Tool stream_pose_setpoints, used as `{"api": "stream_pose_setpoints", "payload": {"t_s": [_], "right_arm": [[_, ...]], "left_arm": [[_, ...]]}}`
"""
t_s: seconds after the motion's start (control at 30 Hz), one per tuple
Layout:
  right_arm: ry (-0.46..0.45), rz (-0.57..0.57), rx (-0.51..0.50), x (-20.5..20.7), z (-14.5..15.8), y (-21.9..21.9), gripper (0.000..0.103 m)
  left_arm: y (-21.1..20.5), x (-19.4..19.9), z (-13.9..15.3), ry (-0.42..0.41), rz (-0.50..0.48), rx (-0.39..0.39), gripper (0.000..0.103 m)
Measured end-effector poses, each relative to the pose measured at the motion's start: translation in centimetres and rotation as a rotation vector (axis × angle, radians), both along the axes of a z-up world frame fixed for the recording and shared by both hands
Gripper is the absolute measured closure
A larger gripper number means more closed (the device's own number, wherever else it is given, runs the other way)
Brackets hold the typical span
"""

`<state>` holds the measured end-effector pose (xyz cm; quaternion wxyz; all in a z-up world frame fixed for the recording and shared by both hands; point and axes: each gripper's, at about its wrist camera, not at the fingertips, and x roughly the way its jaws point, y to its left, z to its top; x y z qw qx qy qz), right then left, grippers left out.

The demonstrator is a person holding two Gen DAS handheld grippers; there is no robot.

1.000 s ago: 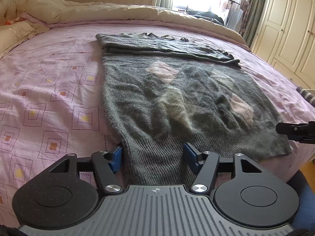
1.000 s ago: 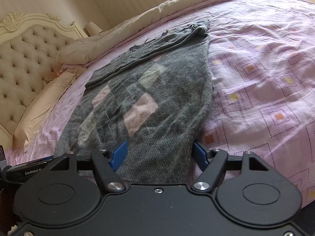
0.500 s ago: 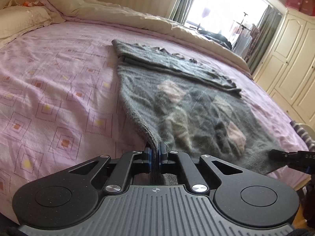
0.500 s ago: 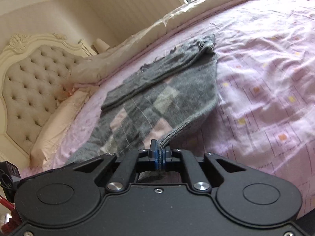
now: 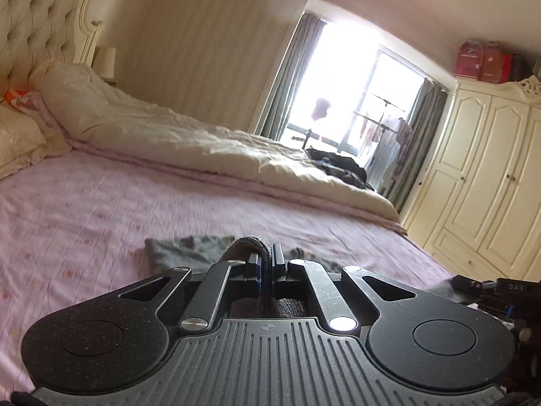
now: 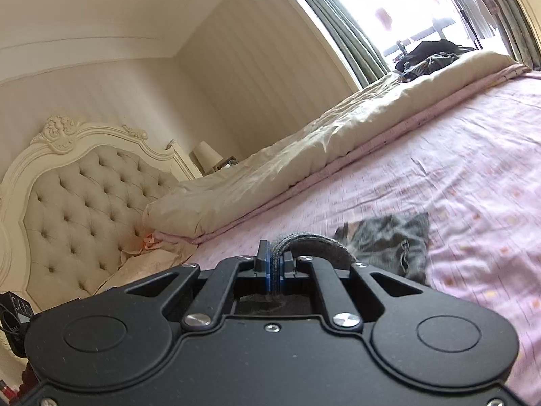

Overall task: Fold small clothes
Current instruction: 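Grasp the ribbed hem with both grippers and lift it, then fold the hem over toward the collar and open both grippers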

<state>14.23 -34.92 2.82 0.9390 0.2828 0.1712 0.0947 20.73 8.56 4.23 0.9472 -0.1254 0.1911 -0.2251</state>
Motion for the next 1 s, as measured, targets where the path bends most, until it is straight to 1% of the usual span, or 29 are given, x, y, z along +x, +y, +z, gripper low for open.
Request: {"api": "stream_pose_setpoints", "payload": {"t_s": [0.1,0.2,0.3,0.37,0.4,0.57,0.63,0.7,0.73,0.77,0.8,0.83,0.87,0.9,0.93,0.97,1.0], "right_arm": [[0.009,-0.021,-0.012,4.5,-0.2,-0.8,0.091],[0.058,-0.055,-0.022,9.0,-1.7,-1.5,0.091],[0.131,-0.085,-0.021,13.1,-4.2,-2.3,0.091],[0.171,-0.097,-0.047,15.3,-5.7,-2.3,0.091],[0.195,-0.098,-0.068,16.4,-6.5,-2.4,0.091],[0.285,-0.112,-0.117,20.2,-9.5,-2.2,0.091],[0.308,-0.121,-0.129,21.1,-10.2,-2.1,0.087],[0.332,-0.128,-0.124,21.9,-11.0,-2.1,0.085],[0.338,-0.139,-0.122,21.9,-11.2,-2.2,0.076],[0.338,-0.151,-0.118,22.1,-11.3,-2.5,0.069],[0.33,-0.167,-0.117,22.1,-11.3,-2.7,0.053],[0.317,-0.18,-0.116,21.9,-11.1,-2.9,0.041],[0.301,-0.189,-0.118,21.6,-10.7,-3.0,0.04],[0.288,-0.192,-0.123,21.3,-10.3,-3.1,0.04],[0.277,-0.189,-0.132,20.8,-9.8,-3.0,0.04],[0.261,-0.18,-0.151,20.6,-9.2,-2.7,0.04],[0.248,-0.167,-0.17,20.1,-8.7,-2.4,0.04]], "left_arm": [[-1.0,4.4,0.4,-0.003,0.009,-0.014,0.099],[-2.2,9.0,-0.2,0.022,0.025,-0.006,0.099],[-3.3,13.6,-1.9,0.086,0.043,-0.009,0.099],[-3.8,16.1,-3.6,0.127,0.064,-0.003,0.099],[-4.2,17.6,-4.6,0.149,0.071,0.012,0.099],[-5.4,22.0,-8.3,0.228,0.099,0.08,0.098],[-5.6,23.0,-9.4,0.256,0.108,0.111,0.096],[-5.5,23.9,-10.5,0.284,0.11,0.112,0.095],[-5.2,24.4,-10.9,0.308,0.11,0.094,0.092],[-4.8,24.7,-11.2,0.333,0.12,0.076,0.086],[-4.4,24.8,-11.2,0.333,0.142,0.056,0.077],[-3.8,24.6,-11.1,0.315,0.165,0.038,0.073],[-3.3,24.4,-10.8,0.298,0.191,0.031,0.064],[-2.9,24.1,-10.3,0.285,0.209,0.027,0.057],[-2.5,23.9,-9.8,0.27,0.22,0.02,0.047],[-2.0,23.6,-9.2,0.255,0.224,0.016,0.044],[-1.7,23.1,-8.5,0.243,0.225,0.02,0.044]]}}
